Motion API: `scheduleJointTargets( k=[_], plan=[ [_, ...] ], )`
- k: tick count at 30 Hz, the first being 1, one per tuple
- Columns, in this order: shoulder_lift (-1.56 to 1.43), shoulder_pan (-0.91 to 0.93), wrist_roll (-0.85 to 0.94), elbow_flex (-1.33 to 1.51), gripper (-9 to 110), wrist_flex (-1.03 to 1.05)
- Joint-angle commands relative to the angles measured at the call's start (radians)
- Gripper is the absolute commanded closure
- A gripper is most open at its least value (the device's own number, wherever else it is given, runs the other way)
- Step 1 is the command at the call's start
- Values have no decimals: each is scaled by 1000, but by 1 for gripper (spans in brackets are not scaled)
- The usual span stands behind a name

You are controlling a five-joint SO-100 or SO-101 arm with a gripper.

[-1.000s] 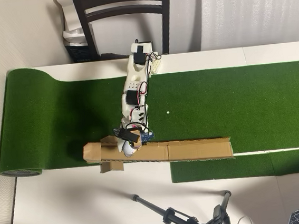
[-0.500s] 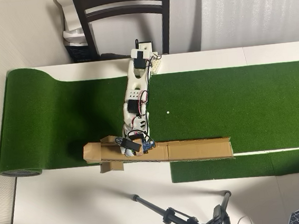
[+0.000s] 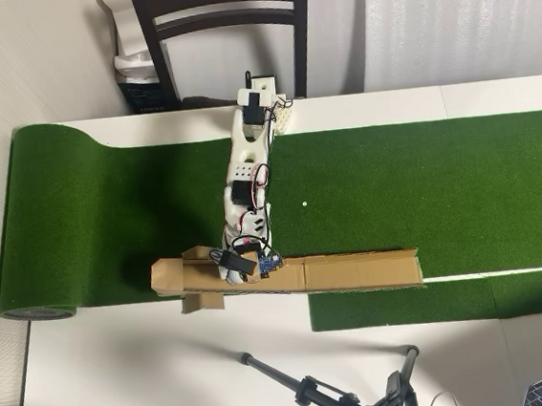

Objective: Pick up the golf ball and place it on the gray mark at the back.

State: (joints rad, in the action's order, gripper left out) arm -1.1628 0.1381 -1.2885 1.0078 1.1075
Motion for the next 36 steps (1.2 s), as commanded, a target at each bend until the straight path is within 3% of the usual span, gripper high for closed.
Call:
scheduleJointTargets(
  k=[1, 6, 13, 31, 36],
  plan=[
    [-44, 2, -6, -77, 86, -35],
    [-44, 3, -6, -77, 85, -35],
    [-44, 5, -5, -77, 72, -35],
    [-44, 6, 3, -77, 70, -23],
    [-44, 6, 8, -77, 65, -21]
  ],
)
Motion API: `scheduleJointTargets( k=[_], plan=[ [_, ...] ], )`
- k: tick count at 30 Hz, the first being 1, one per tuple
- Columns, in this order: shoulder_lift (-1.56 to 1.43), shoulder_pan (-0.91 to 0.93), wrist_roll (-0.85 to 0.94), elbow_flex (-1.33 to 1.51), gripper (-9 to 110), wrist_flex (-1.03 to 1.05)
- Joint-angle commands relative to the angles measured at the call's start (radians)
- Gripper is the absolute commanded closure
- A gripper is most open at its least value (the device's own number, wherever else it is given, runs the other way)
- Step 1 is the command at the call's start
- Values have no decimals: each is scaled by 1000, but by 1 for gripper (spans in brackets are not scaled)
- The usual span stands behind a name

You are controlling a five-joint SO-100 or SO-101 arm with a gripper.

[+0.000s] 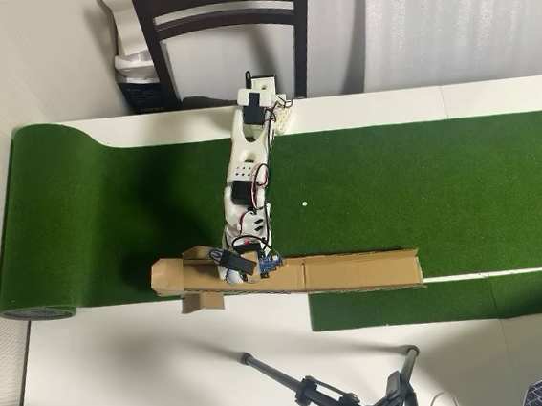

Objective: Pick up the golf ball and place it on the gray mark at the back.

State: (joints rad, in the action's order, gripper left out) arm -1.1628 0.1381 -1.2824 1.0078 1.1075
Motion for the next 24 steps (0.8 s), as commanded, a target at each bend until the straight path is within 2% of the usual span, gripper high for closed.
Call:
scheduleJointTargets(
  k=[1, 18, 21, 24],
  plan=[
    [-44, 6, 2, -77, 64, -21],
    [-52, 6, 6, -78, 63, -20],
    [-48, 6, 8, -77, 57, -18],
    [-46, 3, 57, -75, 46, -18]
  ],
)
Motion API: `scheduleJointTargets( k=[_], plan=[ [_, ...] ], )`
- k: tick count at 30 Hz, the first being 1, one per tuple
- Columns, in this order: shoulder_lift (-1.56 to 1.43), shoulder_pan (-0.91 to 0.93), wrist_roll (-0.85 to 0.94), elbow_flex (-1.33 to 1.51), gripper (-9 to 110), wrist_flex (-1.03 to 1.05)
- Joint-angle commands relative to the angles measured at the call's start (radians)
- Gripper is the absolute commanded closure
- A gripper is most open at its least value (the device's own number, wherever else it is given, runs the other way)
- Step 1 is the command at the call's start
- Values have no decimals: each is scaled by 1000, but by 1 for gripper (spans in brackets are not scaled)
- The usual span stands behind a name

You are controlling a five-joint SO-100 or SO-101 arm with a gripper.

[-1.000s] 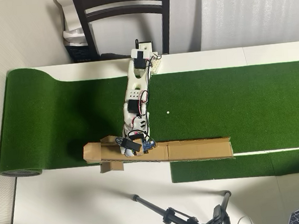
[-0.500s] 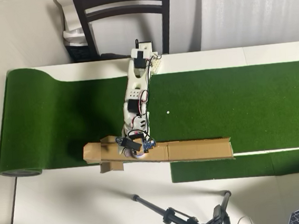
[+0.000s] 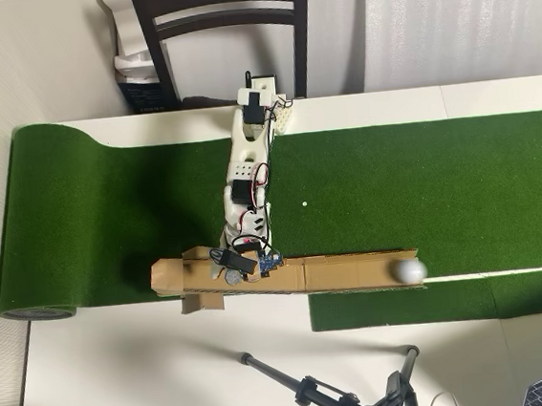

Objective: Pick up the golf ball and place it on the gray mark at the back.

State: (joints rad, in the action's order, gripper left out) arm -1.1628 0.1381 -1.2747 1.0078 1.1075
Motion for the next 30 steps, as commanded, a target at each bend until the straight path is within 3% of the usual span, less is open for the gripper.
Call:
scheduleJointTargets(
  k=[1, 4, 19, 30],
  plan=[
    [-46, 2, 63, -75, 42, -18],
    [-46, 3, 67, -75, 36, -18],
    [-57, 6, 60, -75, 36, -11],
    [-245, -3, -6, -110, 36, 354]
  ],
)
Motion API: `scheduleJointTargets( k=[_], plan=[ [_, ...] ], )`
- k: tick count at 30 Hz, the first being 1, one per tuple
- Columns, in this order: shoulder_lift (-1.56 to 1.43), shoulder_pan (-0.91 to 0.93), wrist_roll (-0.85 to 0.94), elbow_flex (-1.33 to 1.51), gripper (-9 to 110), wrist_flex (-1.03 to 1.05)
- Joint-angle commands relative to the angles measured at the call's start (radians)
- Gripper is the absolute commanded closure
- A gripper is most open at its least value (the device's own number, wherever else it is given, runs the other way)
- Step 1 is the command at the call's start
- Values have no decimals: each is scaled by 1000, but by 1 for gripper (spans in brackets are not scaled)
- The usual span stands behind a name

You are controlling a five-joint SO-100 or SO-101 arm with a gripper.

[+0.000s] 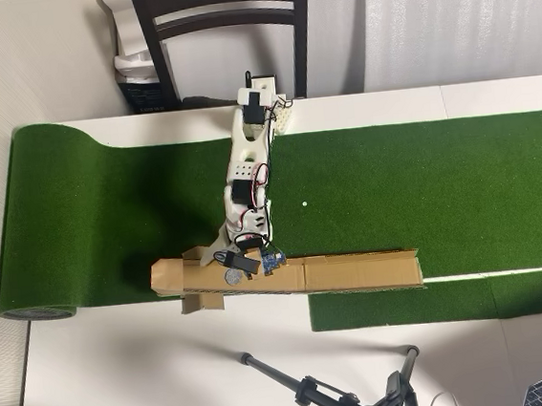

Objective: Pick up the golf ball and place it on the gray mark at the back.

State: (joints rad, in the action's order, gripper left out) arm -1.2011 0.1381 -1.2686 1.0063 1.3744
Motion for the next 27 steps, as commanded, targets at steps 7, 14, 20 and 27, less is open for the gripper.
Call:
scheduleJointTargets(
  k=[7, 14, 20, 27],
  plan=[
    [-328, -6, -60, -104, 42, 244],
    [-489, -6, -60, -32, 42, 316],
    [-799, 2, -60, 167, 42, 316],
    [-1189, 8, -164, 646, 42, 285]
  ],
)
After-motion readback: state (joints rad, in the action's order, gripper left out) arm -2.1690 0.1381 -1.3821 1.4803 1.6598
